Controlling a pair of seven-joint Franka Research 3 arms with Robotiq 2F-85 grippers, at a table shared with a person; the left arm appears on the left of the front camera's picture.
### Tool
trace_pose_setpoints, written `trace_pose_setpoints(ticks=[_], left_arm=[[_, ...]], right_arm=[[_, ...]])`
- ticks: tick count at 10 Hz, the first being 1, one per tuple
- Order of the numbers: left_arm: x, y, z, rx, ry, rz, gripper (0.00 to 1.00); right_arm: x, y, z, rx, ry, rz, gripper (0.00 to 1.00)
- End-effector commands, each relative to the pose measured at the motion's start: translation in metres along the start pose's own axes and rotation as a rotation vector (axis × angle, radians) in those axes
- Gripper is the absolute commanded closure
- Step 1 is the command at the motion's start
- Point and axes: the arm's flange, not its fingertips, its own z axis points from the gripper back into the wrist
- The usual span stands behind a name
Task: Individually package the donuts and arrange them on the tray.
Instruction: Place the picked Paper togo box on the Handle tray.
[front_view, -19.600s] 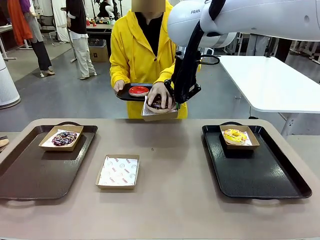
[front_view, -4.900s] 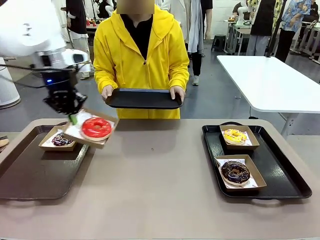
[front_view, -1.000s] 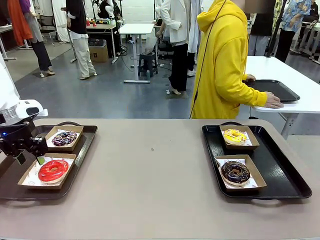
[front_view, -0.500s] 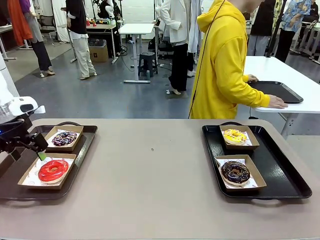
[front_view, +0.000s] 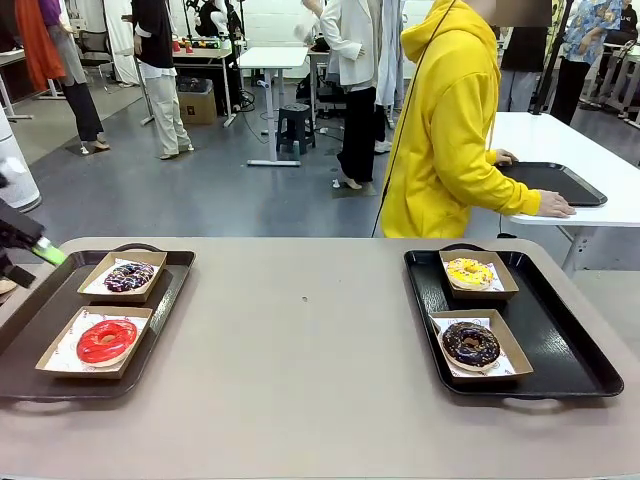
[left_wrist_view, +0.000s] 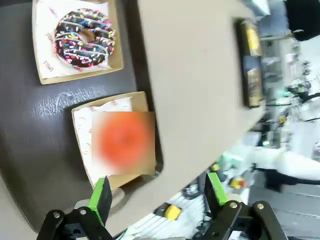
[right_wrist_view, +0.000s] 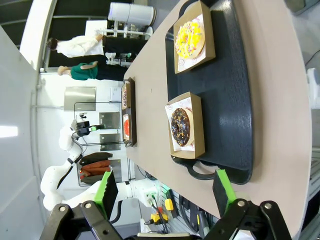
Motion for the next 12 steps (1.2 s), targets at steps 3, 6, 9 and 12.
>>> trace_pose_setpoints(ticks=[3,6,9,12], left_arm=[[-0.013,0.074,0.056,-0.296,-0.211,0.102,0.03],[-0.036,0.136,0.080,-0.412,-0.286,0.184,0.03],[-0.056,0.170,0.083,-0.459,-0.272,0.231,0.03],[-0.062,0.166,0.077,-0.438,-0.272,0.251,0.03]], right_arm=[[0.000,0.002,0.000,0.012,-0.003,-0.011,0.00],[0.000,0.002,0.000,0.012,-0.003,-0.011,0.00],[0.000,0.002,0.000,0.012,-0.003,-0.011,0.00],[0.000,0.002,0.000,0.012,-0.003,-0.011,0.00]])
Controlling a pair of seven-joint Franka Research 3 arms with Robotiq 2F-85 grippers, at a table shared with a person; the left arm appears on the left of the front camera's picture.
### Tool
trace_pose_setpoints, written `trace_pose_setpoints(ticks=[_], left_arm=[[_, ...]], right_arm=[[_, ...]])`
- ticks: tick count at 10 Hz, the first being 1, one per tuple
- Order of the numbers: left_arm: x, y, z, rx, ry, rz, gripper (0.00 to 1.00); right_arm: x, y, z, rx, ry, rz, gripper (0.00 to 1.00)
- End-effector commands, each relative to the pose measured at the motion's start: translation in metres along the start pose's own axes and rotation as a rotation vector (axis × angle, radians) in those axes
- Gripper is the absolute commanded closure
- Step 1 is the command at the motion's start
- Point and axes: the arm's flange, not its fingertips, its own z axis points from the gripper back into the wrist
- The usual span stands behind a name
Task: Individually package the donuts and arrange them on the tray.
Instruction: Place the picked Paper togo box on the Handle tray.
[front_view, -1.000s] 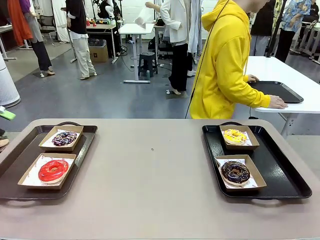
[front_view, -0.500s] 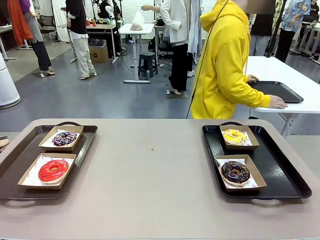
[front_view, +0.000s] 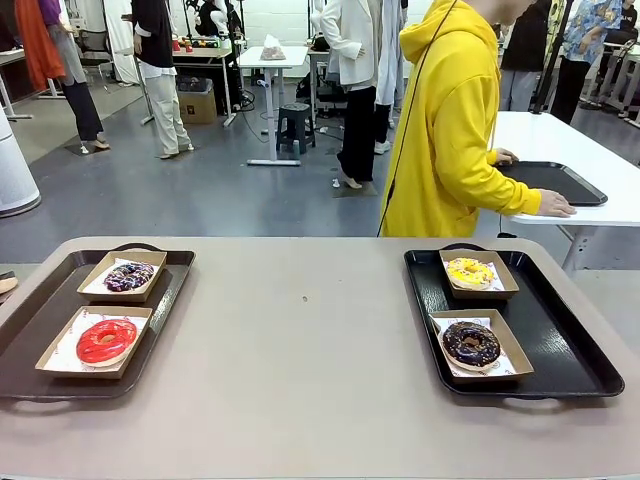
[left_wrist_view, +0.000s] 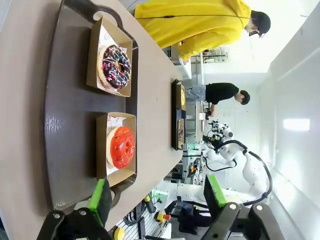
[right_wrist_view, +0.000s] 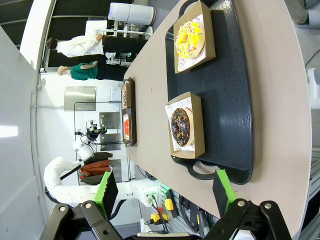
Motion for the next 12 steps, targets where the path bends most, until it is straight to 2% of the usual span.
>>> trace_pose_setpoints(ticks=[1,12], left_arm=[[-0.0014,-0.0051,-0.0007,0.006,-0.011,-0.012,0.03],[-0.0014,-0.0051,-0.0007,0.006,-0.011,-0.012,0.03]], right_arm=[[0.0004,0.0016,0.0004,0.012,-0.004,-0.010,0.00],[0.0004,0.0016,0.0004,0.012,-0.004,-0.010,0.00]])
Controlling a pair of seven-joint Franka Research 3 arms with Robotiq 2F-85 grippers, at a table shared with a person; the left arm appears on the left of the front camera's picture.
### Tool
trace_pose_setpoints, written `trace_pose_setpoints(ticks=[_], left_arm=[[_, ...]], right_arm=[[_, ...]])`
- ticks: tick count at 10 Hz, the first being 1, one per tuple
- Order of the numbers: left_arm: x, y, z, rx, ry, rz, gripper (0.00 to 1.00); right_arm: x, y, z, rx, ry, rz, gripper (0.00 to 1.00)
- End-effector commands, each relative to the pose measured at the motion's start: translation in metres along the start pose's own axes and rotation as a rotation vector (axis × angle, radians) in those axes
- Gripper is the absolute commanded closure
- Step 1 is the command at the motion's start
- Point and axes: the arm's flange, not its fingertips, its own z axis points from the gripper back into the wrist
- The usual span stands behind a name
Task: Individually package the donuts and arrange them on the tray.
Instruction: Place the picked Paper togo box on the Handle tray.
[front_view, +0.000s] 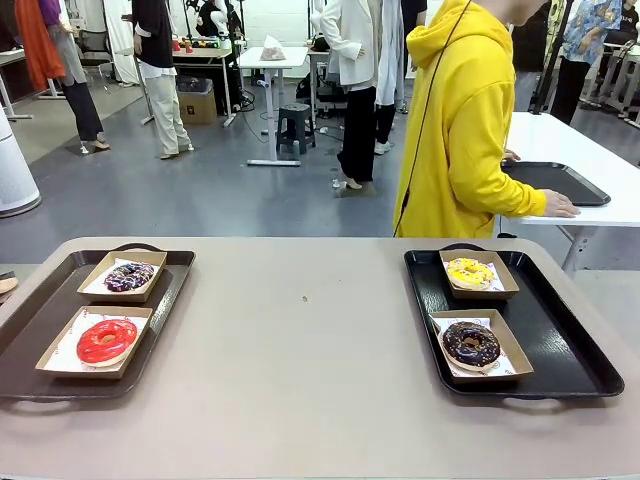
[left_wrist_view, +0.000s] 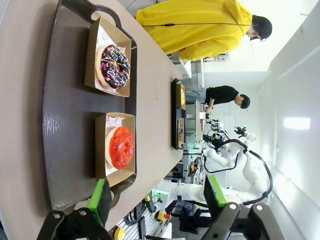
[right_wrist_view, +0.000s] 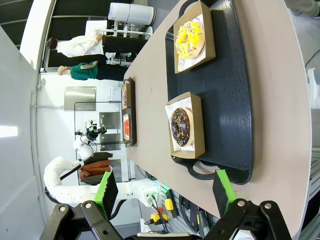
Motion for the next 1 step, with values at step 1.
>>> trace_pose_setpoints(ticks=[1], left_arm=[[-0.0024,-0.0030,0.0012,0.006,-0.015,-0.007,0.03]], right_arm=[[0.0004,0.0016,0.0004,0.012,-0.004,-0.010,0.00]])
